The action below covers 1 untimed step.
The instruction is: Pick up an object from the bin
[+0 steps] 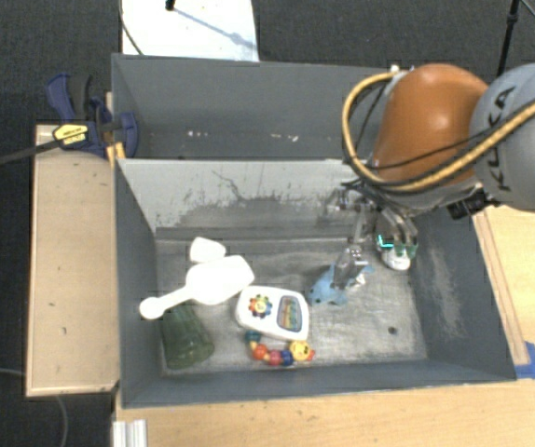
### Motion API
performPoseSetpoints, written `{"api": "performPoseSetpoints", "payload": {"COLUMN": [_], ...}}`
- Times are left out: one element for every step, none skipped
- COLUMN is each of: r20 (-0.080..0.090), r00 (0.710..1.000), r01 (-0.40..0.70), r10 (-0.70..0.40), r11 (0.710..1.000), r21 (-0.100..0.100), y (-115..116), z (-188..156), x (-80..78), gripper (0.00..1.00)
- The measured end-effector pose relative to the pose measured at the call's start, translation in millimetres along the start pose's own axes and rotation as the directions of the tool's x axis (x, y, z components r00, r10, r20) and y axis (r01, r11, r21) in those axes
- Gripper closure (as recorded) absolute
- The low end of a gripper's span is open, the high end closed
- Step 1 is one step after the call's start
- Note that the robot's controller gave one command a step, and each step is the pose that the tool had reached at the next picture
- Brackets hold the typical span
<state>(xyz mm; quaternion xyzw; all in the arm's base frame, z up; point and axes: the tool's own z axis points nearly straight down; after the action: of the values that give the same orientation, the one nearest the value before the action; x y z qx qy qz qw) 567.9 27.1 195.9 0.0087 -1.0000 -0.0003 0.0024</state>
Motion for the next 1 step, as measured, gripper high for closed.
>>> {"api": "performPoseSetpoints", "payload": {"r20": [0.008], "r00": [1.0], "r01": [-0.001], "r10": [0.001], "r11": [1.0], "r21": [0.0], "y": [-0.1], "z": [-4.5], "x": [-1.7], "gripper": [0.0]}}
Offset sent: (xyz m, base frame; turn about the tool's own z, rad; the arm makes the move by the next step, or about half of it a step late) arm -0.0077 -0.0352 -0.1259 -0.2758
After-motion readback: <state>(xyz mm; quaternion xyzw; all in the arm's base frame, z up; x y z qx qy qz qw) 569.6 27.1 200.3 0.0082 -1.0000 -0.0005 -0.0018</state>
